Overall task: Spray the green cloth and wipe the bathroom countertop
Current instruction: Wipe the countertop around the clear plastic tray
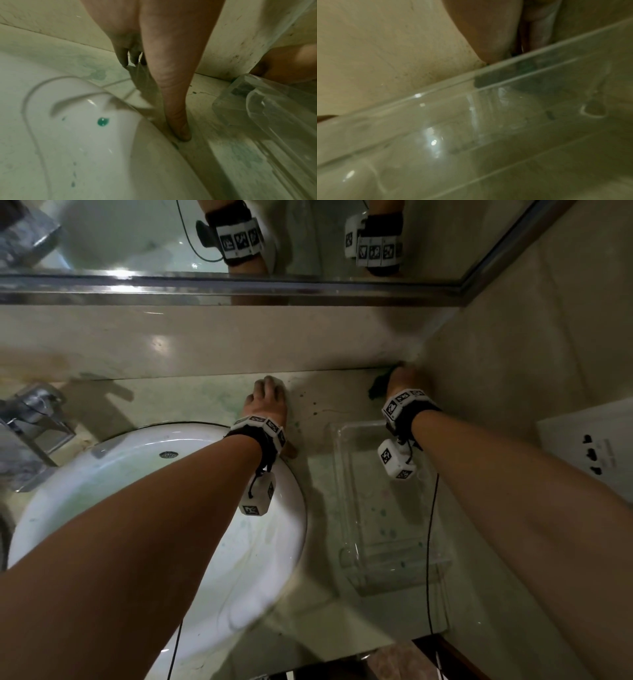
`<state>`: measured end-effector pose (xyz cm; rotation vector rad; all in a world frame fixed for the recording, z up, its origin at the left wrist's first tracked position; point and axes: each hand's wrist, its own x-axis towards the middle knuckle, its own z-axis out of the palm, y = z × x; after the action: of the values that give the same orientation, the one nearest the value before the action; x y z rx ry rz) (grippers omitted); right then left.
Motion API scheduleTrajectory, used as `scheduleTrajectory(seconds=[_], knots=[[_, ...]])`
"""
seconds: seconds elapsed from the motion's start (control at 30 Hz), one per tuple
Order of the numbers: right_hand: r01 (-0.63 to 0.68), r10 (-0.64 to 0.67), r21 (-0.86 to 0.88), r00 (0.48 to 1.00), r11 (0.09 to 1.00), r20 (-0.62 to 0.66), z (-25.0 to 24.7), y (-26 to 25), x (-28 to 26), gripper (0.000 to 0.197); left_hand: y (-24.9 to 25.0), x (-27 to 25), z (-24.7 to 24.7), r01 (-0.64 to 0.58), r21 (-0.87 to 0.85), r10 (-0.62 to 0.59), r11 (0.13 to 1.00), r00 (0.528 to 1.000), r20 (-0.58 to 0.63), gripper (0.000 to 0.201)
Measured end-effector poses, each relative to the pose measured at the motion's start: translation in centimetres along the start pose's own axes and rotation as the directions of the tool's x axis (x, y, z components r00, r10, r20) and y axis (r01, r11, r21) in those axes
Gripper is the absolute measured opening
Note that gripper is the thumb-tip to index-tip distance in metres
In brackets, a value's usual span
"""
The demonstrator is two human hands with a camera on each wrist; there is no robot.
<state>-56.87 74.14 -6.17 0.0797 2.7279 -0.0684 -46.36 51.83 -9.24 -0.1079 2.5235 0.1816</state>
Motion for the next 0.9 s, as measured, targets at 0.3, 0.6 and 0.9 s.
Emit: scheduleTrajectory(seconds=[0.3,0.6,0.9], knots=[[-0.01,0.025,-0.188,0.997,0.982,0.08,0.2,-2.0,1.0,0.026,-0.1,0.5,0.3,0.019,0.0,-0.019,1.0,1.0,0.013,0.151],[0.059,-0.056,-0.031,0.993,0.998,0.105,1.1,-2.0,1.7,0.039,0.4,0.3,-0.1,0.017,0.058,-0.018,0.998,1.0,0.017,0.151],[0.191,-0.189,-0.001,0.97,0.982,0.155,1.7,-4.4,-0.1,0.032,0.3,0.3,-0.2,0.013,0.045,-0.013,0.999,1.0,-0.003,0.147]])
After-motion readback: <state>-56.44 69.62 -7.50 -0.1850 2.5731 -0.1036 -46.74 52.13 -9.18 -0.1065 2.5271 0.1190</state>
